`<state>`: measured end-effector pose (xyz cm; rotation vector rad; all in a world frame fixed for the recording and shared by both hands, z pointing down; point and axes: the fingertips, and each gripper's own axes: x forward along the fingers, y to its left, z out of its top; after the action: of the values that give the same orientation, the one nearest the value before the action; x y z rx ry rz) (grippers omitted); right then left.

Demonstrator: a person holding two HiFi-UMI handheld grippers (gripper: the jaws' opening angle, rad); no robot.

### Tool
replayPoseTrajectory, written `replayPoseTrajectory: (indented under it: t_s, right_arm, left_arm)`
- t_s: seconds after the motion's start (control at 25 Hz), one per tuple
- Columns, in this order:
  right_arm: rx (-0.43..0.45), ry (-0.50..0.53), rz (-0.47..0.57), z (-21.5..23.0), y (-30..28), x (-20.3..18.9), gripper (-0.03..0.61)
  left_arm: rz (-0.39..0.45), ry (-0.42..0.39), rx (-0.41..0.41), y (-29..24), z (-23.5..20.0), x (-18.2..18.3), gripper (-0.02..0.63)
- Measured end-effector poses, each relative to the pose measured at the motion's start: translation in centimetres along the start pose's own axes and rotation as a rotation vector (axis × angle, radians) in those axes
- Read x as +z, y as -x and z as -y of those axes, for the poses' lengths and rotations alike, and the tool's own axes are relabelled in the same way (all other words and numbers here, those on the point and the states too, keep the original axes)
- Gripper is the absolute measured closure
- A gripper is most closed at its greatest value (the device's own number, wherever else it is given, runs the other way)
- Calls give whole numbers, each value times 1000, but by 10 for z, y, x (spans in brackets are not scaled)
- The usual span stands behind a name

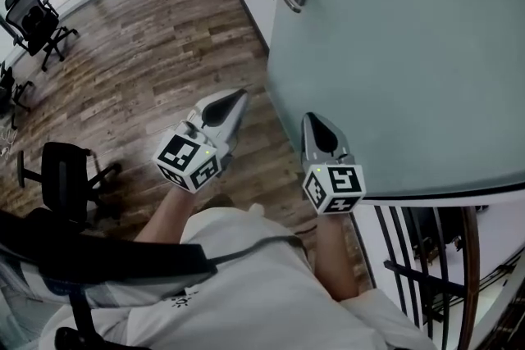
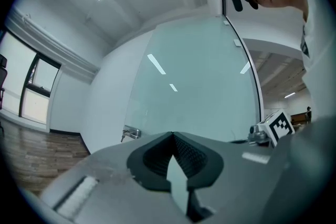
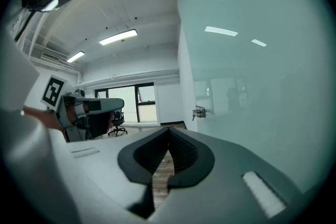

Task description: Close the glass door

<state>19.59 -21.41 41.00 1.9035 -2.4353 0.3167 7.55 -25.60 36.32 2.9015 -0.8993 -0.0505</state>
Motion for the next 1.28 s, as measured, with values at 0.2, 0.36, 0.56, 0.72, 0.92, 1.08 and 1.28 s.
replayPoseTrajectory:
  t_s: [0.2,0.36,0.56,0.72,0.92,1.08,1.28]
  right_arm:
    - [24,-32,12,9,8,-9,569]
    - [32,-55,12,14,2,-11,569]
    - [37,-32,7,21,-18,-8,569]
    - [24,-11,-12,23,-51,-4,569]
    - [4,21,-24,28,-109,13,569]
    - [-17,36,-26,30,-150,26,569]
    - [-57,33,-43,33,-188,30,569]
  left_arm:
    - [-25,3,31,1,8,-14,614]
    - [-31,-2,25,-8,5,-15,614]
    - [-22,1,14,-29,-12,-14,614]
    - [-20,13,-5,-46,-42,-15,614]
    - [-1,23,-35,-76,-92,-4,614]
    - [-1,31,-54,-94,-133,2,614]
    - [-7,41,-88,-112,-171,5,614]
